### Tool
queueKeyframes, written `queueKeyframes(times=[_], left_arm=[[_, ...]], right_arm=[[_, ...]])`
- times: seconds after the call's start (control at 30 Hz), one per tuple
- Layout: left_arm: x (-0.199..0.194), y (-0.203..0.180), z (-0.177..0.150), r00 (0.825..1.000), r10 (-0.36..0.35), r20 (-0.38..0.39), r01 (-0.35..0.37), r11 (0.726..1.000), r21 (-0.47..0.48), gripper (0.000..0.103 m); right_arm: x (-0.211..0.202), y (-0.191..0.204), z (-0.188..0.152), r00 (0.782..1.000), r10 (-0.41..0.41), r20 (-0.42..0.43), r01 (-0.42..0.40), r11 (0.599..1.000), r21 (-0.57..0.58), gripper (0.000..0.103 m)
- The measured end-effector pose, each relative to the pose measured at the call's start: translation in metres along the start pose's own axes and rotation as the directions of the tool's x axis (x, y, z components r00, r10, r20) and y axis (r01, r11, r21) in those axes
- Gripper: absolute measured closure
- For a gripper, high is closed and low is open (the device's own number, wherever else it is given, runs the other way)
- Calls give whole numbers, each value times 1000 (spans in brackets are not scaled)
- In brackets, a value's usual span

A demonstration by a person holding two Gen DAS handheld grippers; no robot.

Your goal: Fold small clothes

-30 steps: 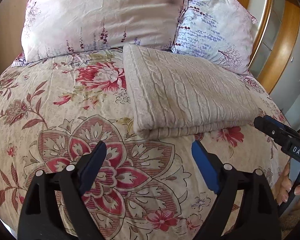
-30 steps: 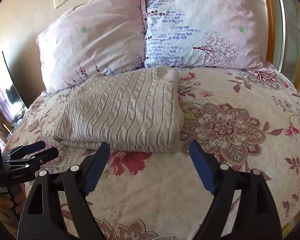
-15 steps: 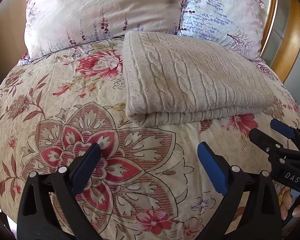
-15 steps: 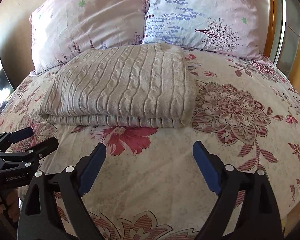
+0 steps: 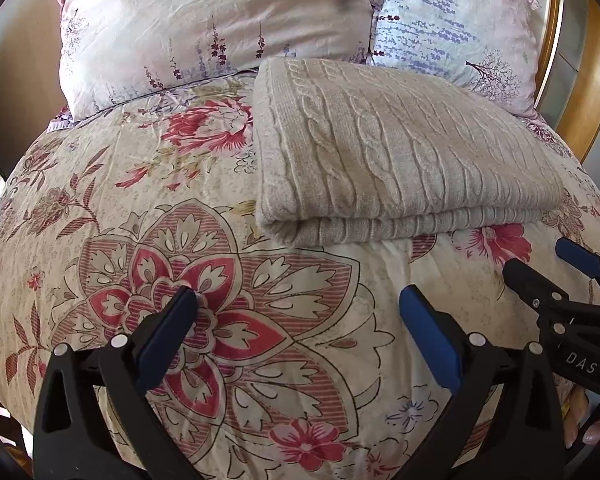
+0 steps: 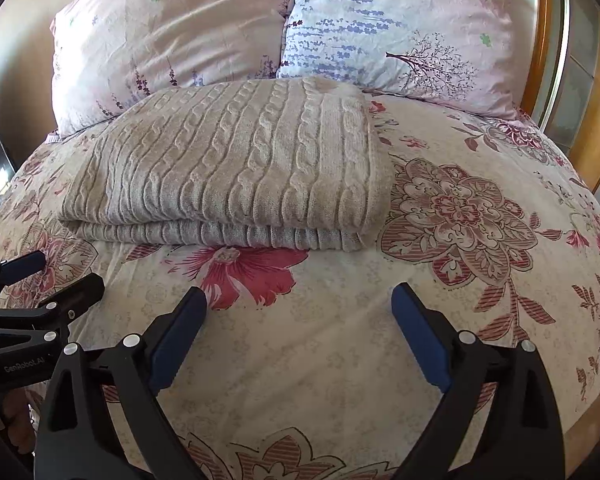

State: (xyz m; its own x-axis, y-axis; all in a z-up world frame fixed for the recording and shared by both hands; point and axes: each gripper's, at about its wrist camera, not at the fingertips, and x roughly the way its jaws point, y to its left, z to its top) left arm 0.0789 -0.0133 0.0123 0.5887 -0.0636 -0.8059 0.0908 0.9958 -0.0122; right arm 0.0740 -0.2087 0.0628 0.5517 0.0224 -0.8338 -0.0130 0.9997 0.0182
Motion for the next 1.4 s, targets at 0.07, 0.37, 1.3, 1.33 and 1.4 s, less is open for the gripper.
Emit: queueKeyframes(times=[0.07,0.37,1.3,1.33,1.4], left_arm=[[0,0,0,1000,1,0,-1,1000,1,2],[0,1,0,1000,5,3,-5,1000,1,2],[0,1,0,1000,6,4,-6,1000,0,2],[0,1,0,1000,6,4,-6,1000,0,2],[0,0,0,1000,6,4,-6,1000,0,2]], right_arm=[[1,2,-1,1000,-11,0,11,1000,-14,6],[1,1,-1,1000,-12,-3,12,1000,-7,4],[3,0,-1,1000,-11,-7,10,1000,-9,3],[3,0,-1,1000,-11,-7,11,1000,-9,3],[3,0,-1,1000,-10,-7,10,1000,-9,3]])
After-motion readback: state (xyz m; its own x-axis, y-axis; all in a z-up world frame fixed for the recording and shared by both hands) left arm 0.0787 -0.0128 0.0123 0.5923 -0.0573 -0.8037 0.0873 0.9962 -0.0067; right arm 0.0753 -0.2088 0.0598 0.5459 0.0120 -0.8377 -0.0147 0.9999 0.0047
